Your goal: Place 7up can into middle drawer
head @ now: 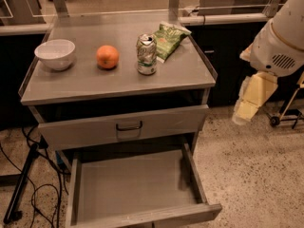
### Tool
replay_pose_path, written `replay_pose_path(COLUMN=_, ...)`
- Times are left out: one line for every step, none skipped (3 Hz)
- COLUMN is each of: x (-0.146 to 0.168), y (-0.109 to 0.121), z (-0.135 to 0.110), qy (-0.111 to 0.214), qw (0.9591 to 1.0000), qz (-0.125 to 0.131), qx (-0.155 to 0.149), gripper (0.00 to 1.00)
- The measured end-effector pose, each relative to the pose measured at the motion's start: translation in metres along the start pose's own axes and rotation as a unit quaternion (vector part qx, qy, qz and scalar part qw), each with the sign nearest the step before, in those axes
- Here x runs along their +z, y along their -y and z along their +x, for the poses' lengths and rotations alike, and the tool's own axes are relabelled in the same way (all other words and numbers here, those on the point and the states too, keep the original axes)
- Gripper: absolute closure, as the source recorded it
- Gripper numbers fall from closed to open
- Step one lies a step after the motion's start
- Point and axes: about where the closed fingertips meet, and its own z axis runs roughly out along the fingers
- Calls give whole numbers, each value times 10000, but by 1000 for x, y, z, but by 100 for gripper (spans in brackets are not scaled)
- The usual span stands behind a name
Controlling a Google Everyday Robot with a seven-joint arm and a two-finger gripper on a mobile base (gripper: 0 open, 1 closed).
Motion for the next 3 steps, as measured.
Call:
replay_pose_path(x=0, y=0, z=0, qy=1, qw=10000, qz=0, qx=0, gripper=0)
replay_pose_path(x=12, y=11, z=-13, qy=407, qw=9983, qz=47, qx=410, gripper=0)
replay_pose_path(x=26, y=32, z=-30, qy=767, qw=9931, qz=119, qx=875, gripper=0)
